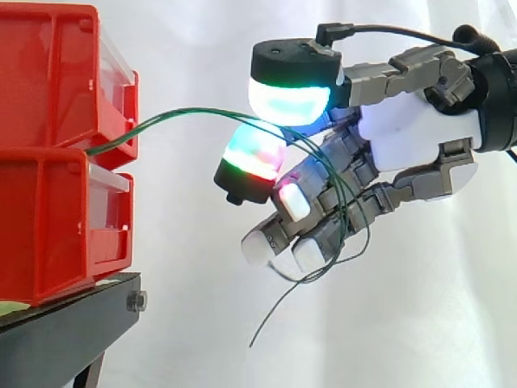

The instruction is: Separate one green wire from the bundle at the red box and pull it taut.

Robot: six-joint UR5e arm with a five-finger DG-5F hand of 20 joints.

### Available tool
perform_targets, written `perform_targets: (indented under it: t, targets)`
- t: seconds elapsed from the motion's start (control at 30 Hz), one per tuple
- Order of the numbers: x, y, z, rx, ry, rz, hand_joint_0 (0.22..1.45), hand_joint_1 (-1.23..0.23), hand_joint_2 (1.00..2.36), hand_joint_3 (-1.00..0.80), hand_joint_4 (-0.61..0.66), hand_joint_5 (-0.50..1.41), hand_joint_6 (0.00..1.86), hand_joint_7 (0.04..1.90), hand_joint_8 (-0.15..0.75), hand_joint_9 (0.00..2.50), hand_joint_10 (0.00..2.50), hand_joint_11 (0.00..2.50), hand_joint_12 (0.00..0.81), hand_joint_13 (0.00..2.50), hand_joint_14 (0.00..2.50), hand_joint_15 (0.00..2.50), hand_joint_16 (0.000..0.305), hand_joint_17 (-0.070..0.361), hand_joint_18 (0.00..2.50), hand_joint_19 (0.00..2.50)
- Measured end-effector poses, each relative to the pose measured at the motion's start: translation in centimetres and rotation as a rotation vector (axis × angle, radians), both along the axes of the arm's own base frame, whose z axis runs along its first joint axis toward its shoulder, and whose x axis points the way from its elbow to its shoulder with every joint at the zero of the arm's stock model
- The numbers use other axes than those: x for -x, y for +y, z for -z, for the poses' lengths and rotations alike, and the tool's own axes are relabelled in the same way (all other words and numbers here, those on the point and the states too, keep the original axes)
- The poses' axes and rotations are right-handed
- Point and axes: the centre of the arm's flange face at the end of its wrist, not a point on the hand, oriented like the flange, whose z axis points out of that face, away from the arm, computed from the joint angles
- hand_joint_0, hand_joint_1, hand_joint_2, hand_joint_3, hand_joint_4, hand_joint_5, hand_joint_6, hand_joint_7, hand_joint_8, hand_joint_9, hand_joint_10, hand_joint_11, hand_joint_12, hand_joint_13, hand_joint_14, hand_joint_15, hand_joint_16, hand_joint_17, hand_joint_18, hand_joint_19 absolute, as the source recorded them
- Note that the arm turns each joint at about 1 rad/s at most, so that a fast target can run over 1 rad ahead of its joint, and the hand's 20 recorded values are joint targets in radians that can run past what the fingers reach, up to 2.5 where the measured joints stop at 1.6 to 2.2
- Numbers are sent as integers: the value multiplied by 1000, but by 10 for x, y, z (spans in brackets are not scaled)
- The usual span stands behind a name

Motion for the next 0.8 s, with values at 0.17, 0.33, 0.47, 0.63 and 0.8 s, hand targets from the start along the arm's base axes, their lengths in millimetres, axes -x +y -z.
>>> perform_targets:
  t: [0.17,0.33,0.47,0.63,0.8]
  targets:
    - [0,1,0,-1,0,-5,608,-794,1016,-261,143,-202,907,990,297,849,15,716,331,691,9,273,50,113,729,349]
    - [0,3,1,-1,2,-9,631,-838,1010,-360,149,-201,906,965,293,851,15,716,325,697,9,270,50,112,735,340]
    - [1,2,3,-6,6,-9,623,-831,1003,-461,164,-192,901,1000,293,857,15,722,323,702,10,278,49,111,744,346]
    - [2,2,7,-12,12,-12,563,-721,1001,-483,186,-180,895,1030,300,887,15,708,330,711,10,288,50,113,746,356]
    - [3,3,11,-20,20,-21,573,-593,1007,-422,185,-170,889,1063,304,893,15,710,332,711,10,290,50,112,739,366]
